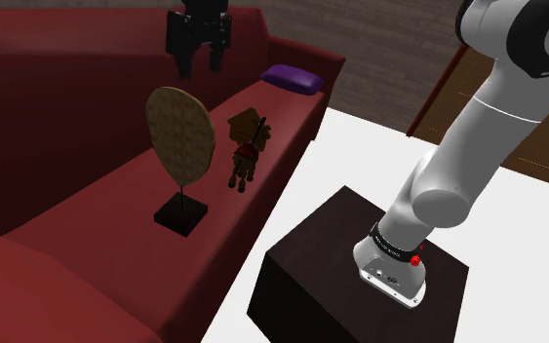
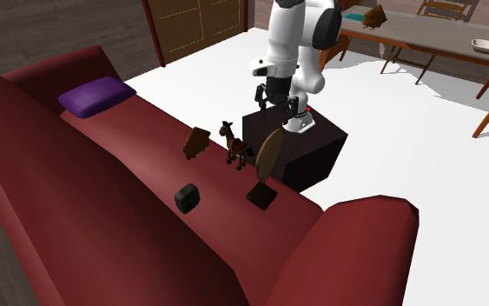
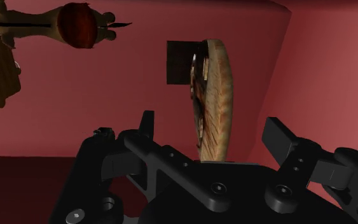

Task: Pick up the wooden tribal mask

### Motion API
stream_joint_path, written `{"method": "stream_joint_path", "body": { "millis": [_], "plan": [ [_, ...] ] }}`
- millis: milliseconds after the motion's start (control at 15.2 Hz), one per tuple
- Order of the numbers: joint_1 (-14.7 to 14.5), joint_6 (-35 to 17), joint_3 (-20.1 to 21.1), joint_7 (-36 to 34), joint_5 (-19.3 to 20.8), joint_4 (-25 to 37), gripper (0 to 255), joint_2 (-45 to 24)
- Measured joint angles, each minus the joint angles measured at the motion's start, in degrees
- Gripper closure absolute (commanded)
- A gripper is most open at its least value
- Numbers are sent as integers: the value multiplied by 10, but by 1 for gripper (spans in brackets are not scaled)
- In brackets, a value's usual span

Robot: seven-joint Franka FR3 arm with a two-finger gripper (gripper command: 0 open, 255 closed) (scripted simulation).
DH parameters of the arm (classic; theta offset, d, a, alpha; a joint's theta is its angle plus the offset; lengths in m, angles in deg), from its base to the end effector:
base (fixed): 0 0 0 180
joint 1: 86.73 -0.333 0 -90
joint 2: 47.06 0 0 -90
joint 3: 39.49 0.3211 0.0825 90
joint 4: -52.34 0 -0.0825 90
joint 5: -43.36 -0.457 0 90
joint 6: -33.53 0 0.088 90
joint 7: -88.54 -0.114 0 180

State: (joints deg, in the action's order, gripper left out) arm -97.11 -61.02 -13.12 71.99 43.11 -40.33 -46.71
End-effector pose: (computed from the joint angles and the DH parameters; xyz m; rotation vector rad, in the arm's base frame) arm 0.5065 0.3797 0.6076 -3.0742 -0.5472 -0.0523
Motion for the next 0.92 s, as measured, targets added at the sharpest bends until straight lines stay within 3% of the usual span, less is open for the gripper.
{"method": "stream_joint_path", "body": {
  "millis": [198,660,726,924],
  "plan": [
    [-13,5,12,-9,21,45,0,-40],
    [-14,-47,13,-10,20,-10,0,-36],
    [-14,-49,14,-11,20,-11,255,-37],
    [-14,-51,14,-11,21,-12,255,-39]
  ]
}}
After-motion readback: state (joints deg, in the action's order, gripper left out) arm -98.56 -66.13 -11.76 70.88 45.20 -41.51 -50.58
